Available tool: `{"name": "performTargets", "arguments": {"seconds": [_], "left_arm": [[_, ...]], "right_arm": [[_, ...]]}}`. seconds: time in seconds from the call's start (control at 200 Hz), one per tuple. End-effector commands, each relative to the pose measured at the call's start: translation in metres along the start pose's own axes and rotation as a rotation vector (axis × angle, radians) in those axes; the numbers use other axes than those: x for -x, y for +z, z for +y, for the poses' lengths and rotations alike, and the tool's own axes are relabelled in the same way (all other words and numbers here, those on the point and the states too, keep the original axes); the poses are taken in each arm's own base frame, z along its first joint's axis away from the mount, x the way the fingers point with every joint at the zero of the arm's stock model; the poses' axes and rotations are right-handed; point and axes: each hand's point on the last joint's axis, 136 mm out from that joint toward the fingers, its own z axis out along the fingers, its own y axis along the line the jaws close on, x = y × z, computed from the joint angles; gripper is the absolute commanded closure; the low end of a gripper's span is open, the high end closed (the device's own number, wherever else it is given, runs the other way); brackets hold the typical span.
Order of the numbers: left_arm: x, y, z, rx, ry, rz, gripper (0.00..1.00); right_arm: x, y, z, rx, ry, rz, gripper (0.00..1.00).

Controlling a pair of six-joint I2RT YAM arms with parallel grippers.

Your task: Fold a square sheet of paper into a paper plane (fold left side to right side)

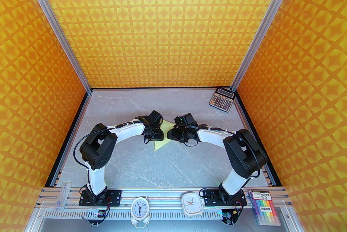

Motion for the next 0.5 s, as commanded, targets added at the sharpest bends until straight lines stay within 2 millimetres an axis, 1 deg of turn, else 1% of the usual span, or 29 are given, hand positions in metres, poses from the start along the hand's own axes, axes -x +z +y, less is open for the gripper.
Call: {"name": "performTargets", "arguments": {"seconds": [0.0, 0.11, 0.18, 0.28, 0.33, 0.495], "left_arm": [[-0.003, 0.009, 0.002, -0.018, -0.002, 0.014, 0.65], [-0.005, 0.013, 0.001, -0.036, -0.003, 0.018, 0.65], [-0.006, 0.014, -0.002, -0.058, -0.005, 0.017, 0.65], [-0.005, 0.014, -0.005, -0.08, -0.012, 0.01, 0.68], [-0.004, 0.015, -0.006, -0.083, -0.012, 0.01, 0.69], [-0.004, 0.02, -0.007, -0.097, -0.016, 0.019, 0.69]], "right_arm": [[0.009, 0.002, 0.011, 0.024, -0.014, -0.009, 0.54], [0.02, 0.005, 0.019, 0.042, -0.022, -0.024, 0.58], [0.025, 0.009, 0.024, 0.063, -0.015, -0.022, 0.64], [0.029, 0.017, 0.025, 0.072, -0.009, -0.012, 0.66], [0.031, 0.02, 0.025, 0.075, -0.008, -0.007, 0.7], [0.034, 0.029, 0.027, 0.084, -0.007, 0.009, 0.71]]}}
